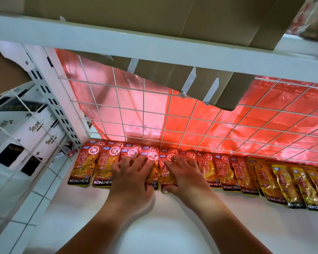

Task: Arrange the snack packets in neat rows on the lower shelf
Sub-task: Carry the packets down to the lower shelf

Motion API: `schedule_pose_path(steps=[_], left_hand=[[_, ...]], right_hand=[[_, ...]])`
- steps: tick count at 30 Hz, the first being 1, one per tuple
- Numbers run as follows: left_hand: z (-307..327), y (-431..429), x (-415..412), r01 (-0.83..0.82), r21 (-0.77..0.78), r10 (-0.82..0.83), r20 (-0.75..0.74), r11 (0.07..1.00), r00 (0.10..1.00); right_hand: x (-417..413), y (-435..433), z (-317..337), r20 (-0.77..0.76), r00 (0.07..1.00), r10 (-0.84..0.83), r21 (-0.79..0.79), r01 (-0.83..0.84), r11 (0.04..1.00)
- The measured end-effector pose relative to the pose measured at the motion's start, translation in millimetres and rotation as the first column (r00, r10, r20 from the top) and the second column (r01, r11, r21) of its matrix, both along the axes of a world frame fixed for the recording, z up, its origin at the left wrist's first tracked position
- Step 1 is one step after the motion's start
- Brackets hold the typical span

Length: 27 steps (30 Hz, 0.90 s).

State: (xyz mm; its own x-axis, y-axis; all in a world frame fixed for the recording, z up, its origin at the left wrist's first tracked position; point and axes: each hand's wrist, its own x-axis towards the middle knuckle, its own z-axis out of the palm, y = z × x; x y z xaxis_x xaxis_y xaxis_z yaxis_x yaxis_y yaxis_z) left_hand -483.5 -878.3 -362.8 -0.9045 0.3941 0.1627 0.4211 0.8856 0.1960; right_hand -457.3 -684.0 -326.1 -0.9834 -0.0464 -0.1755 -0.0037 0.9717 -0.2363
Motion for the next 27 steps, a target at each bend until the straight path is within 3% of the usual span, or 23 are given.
schedule_pose_path(steps=[14, 27], left_hand=[[4.1, 0.7, 3.7, -0.015, -0.002, 0.015, -0.026, 1.000, 1.000], [2.9, -2.0, 4.7, 0.004, 0.050, -0.002, -0.048, 0.999, 0.999]], right_hand=[[0.6, -1.0, -2.1, -0.008, 1.000, -0.014, 0.024, 0.014, 1.000], [6.6, -0.2, -1.3, -0.056, 0.993, -0.107, -0.077, 0.102, 0.992]])
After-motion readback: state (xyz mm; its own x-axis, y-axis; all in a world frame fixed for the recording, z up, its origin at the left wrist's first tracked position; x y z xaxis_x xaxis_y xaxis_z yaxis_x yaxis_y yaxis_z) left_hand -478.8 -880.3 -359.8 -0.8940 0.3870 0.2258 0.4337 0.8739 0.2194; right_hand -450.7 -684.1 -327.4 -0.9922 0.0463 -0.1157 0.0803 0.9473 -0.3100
